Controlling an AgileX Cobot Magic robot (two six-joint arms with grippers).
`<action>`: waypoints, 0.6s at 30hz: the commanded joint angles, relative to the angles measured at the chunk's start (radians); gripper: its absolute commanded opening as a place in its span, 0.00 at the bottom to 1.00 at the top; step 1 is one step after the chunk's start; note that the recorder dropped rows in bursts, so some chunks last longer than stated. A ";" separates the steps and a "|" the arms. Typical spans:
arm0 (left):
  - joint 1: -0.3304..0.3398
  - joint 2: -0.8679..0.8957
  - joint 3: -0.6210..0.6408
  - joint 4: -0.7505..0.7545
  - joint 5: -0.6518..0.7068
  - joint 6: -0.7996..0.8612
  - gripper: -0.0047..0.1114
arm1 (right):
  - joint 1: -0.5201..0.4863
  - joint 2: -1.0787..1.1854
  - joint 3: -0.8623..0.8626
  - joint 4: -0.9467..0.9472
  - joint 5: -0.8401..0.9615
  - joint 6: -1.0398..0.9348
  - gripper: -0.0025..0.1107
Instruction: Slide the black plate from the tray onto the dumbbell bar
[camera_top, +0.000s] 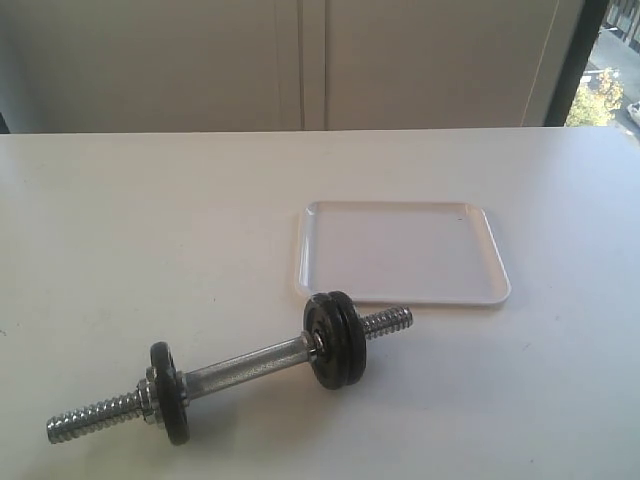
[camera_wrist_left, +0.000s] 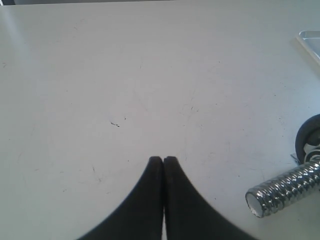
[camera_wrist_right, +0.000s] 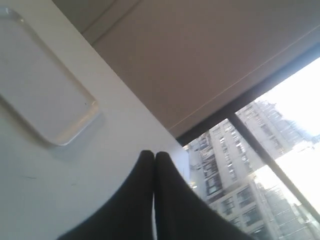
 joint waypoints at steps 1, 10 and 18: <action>0.000 -0.004 0.003 0.002 -0.002 -0.006 0.04 | 0.001 -0.005 0.007 0.131 0.148 0.305 0.02; 0.000 -0.004 0.003 0.002 -0.002 -0.006 0.04 | 0.001 -0.005 0.007 0.189 0.186 0.786 0.02; 0.000 -0.004 0.003 0.002 -0.002 -0.006 0.04 | 0.001 -0.005 0.007 0.187 0.186 0.786 0.02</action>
